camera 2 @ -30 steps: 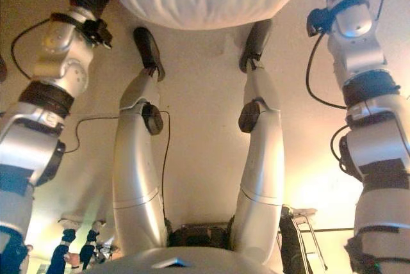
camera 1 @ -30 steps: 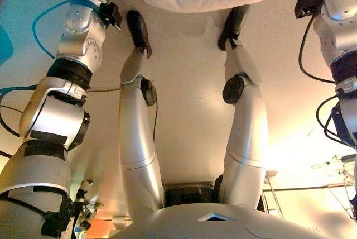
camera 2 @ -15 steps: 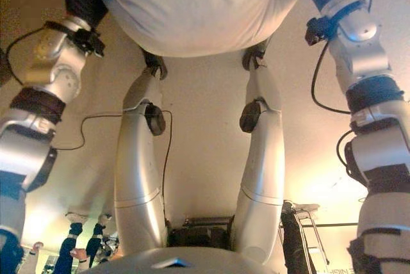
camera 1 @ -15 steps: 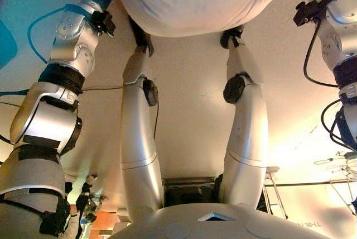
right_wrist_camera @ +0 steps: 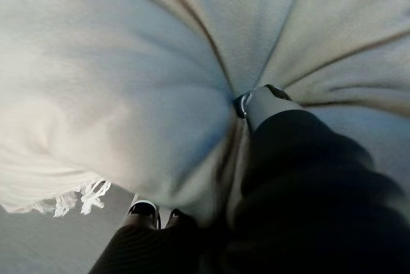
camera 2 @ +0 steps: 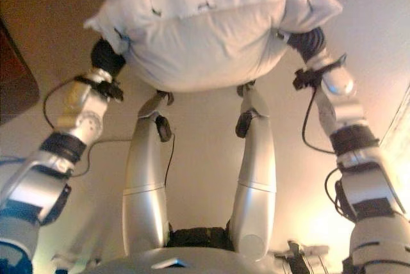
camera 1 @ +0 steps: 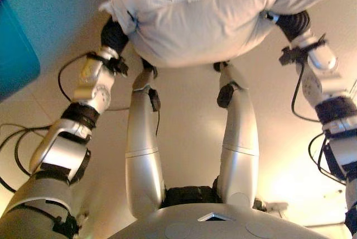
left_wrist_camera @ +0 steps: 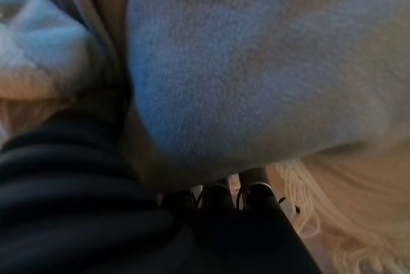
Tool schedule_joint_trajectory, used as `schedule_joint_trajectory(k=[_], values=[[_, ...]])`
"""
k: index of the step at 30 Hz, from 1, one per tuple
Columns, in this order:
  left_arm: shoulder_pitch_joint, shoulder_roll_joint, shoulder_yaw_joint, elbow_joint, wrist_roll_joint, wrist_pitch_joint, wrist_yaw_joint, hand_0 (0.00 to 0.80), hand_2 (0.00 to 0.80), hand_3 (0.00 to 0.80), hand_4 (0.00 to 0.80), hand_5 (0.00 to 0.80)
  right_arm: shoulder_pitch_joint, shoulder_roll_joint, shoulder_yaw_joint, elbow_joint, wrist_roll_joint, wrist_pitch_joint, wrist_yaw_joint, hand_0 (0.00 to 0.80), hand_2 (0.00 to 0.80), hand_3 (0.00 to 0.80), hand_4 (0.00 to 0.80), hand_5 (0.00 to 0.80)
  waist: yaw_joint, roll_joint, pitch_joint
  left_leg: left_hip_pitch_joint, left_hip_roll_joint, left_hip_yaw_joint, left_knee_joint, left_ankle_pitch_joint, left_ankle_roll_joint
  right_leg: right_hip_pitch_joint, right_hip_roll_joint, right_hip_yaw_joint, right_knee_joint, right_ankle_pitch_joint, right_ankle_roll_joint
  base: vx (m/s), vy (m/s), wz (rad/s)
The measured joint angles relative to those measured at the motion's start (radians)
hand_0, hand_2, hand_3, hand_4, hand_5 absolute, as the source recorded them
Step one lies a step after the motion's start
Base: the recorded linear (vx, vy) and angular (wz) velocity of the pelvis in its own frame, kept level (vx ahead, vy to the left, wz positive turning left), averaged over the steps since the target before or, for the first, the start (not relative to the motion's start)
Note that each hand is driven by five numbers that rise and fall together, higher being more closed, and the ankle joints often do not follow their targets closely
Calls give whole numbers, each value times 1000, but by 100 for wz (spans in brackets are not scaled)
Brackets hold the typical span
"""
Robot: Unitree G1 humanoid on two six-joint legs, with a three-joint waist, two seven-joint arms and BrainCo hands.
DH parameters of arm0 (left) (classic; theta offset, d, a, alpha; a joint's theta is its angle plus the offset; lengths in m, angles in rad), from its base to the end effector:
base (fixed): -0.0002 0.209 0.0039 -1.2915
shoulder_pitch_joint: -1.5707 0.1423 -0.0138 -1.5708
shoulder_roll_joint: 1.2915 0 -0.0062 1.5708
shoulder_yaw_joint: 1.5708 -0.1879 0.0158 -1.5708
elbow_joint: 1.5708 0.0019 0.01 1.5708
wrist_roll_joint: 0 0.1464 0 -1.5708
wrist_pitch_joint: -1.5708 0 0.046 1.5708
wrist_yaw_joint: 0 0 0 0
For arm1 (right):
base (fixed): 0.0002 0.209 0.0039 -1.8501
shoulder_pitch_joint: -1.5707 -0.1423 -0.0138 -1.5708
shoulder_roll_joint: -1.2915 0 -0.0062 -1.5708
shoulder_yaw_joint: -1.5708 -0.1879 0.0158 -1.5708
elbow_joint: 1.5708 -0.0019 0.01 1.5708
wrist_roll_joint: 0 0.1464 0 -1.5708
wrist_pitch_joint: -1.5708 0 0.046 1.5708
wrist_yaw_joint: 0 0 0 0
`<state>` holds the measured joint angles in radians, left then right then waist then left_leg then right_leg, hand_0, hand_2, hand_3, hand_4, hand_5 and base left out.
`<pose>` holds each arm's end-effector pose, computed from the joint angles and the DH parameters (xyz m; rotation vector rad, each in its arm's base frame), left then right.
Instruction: Pick up the cushion and take it to the sofa
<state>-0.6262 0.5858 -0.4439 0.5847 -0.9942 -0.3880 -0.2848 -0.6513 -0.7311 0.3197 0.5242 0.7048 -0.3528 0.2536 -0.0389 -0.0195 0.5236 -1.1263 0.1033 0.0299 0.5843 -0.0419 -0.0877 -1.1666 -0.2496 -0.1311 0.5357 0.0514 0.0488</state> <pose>0.3173 0.2154 0.1100 -0.1999 -0.2842 -0.3741 0.3156 -0.2537 0.1578 -0.1633 -0.3750 0.3069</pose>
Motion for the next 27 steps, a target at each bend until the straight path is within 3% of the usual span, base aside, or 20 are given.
schedule_joint_trajectory(k=[5, 10, 18, 22, 27], values=[[197, -67, 90, -107, 86, -20, 26, 800, 800, 800, 800, 800, 220, 108, -114, -136, -74, -38, -1, 800, 800, 800, 800, 800, 5, -16, 4, 227, 0, -1, -107, 22, -7, 221, -1, -43, -62, -5, -1, 47, -50, 6], [418, -116, 171, -252, 149, -60, 51, 800, 800, 800, 800, 800, 471, 210, -181, -303, -96, -91, 25, 800, 800, 800, 800, 800, 32, -22, 4, 577, -5, 27, -269, 40, -20, 525, -2, -64, -130, -37, 16, 65, 11, -1], [483, -158, 266, -479, 156, -82, 59, 800, 800, 800, 800, 800, 538, 277, -279, -499, -128, -145, 42, 800, 800, 800, 800, 800, 38, -7, -6, 922, -21, 26, -426, 52, -12, 876, -3, -103, -264, -39, 48, 168, 4, 6], [523, -190, 301, -580, 157, -101, 84, 800, 800, 800, 800, 800, 567, 286, -312, -633, -186, -156, 7, 800, 800, 800, 800, 800, 56, 26, -82, 1034, -24, 25, -493, 54, -9, 1011, 9, -124, -363, -19, 65, 275, 20, 5], [580, -202, 344, -703, 158, -148, 98, 800, 800, 800, 800, 800, 575, 291, -313, -738, -242, -155, -42, 800, 800, 800, 800, 800, 60, 32, -226, 1154, -24, 31, -572, 53, -9, 1146, 26, -132, -470, -9, 80, 169, -1, 1]])
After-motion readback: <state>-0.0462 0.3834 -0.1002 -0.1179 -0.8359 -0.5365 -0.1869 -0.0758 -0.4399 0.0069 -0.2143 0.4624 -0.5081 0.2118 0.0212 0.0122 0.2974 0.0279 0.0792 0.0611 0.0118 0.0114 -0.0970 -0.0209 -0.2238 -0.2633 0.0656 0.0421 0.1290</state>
